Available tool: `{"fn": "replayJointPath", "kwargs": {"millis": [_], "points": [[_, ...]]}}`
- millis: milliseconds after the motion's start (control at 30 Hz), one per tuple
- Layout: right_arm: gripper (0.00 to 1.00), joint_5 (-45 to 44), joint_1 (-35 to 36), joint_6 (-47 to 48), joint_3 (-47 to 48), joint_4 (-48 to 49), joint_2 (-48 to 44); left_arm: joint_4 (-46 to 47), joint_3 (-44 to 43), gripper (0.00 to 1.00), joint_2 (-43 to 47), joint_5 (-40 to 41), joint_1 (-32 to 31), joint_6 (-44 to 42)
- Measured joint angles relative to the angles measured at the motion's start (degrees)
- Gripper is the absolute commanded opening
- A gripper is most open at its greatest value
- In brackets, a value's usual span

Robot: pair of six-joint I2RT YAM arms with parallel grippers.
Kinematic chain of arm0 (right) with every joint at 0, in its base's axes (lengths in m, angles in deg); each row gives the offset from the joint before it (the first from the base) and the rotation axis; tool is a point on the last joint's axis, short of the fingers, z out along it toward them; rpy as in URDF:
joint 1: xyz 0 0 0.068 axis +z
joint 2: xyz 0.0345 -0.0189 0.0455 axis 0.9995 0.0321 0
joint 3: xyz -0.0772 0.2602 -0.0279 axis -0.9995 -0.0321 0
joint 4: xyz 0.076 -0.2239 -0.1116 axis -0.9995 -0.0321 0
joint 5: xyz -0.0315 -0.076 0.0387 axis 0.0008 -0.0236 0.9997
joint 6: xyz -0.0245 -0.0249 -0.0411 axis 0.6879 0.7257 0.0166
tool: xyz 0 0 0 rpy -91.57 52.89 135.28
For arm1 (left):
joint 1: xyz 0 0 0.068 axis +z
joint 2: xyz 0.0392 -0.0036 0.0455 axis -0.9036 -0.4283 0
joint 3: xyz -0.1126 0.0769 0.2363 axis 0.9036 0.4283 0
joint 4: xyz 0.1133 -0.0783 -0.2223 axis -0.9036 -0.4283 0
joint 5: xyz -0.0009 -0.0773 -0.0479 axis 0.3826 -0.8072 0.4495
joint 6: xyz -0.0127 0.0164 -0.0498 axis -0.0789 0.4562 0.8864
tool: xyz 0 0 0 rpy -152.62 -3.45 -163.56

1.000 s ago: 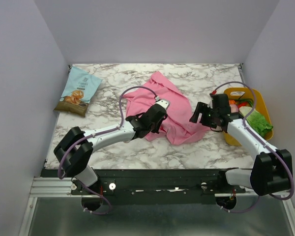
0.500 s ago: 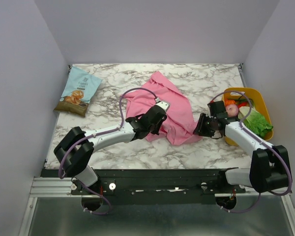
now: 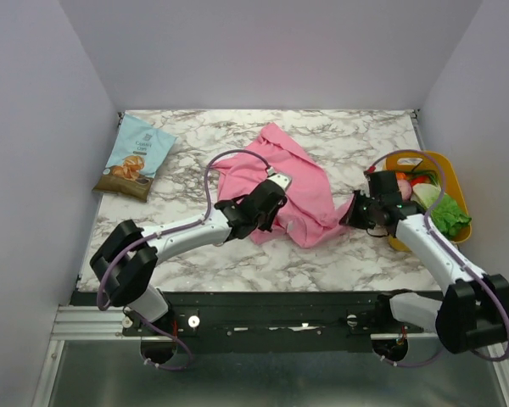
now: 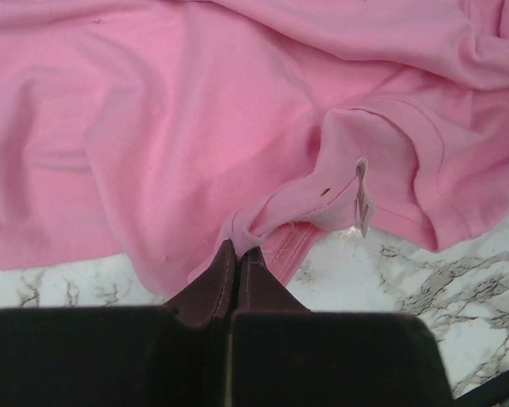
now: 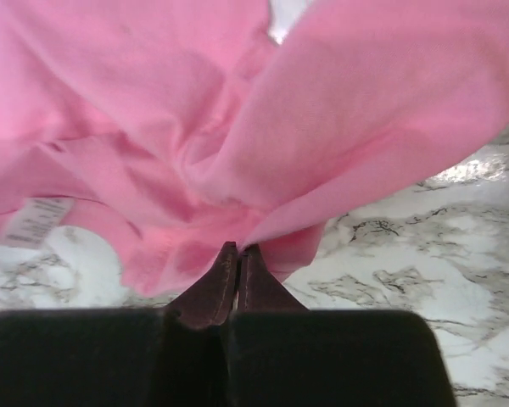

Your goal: Pin the brooch onto the clothing

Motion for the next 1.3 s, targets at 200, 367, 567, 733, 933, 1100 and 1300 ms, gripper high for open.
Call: {"fn": "replayJointPath", "kwargs": {"millis": [200, 367, 567, 733, 933, 1100, 1300], "points": [[0.01, -2.58, 0.09, 0.13, 8.41, -1.31, -15.87, -9.11, -8.9, 0.08, 0.5, 4.22, 1.31, -5.27], [0.01, -8.02, 0.09, 0.07, 13.53, -1.03, -27.04, -12.7, -16.94, 0.53, -0.11, 6.23, 5.88, -9.62], [0.01, -12.44, 0.09, -0.57, 15.8, 0.59, -33.51, -16.94, -30.14, 0.75, -8.2, 5.84, 13.29, -14.34], [0.01, -12.72, 0.09, -1.27, 17.51, 1.4, -32.92, -20.55, -43.01, 0.75, -17.68, 4.76, 15.26, -15.13], [0.01, -12.7, 0.09, -1.79, 17.49, 1.66, -31.34, -18.49, -33.46, 0.74, -12.81, -11.85, 15.17, -9.64], [0.01, -12.7, 0.09, -1.79, 17.35, 1.75, -30.64, -9.77, -19.85, 0.72, -6.12, -27.21, 13.53, 0.74], [0.01, -12.68, 0.09, -1.79, 16.57, 1.86, -29.88, 2.05, -12.87, 0.67, -6.45, -38.21, 8.46, 15.32]]}}
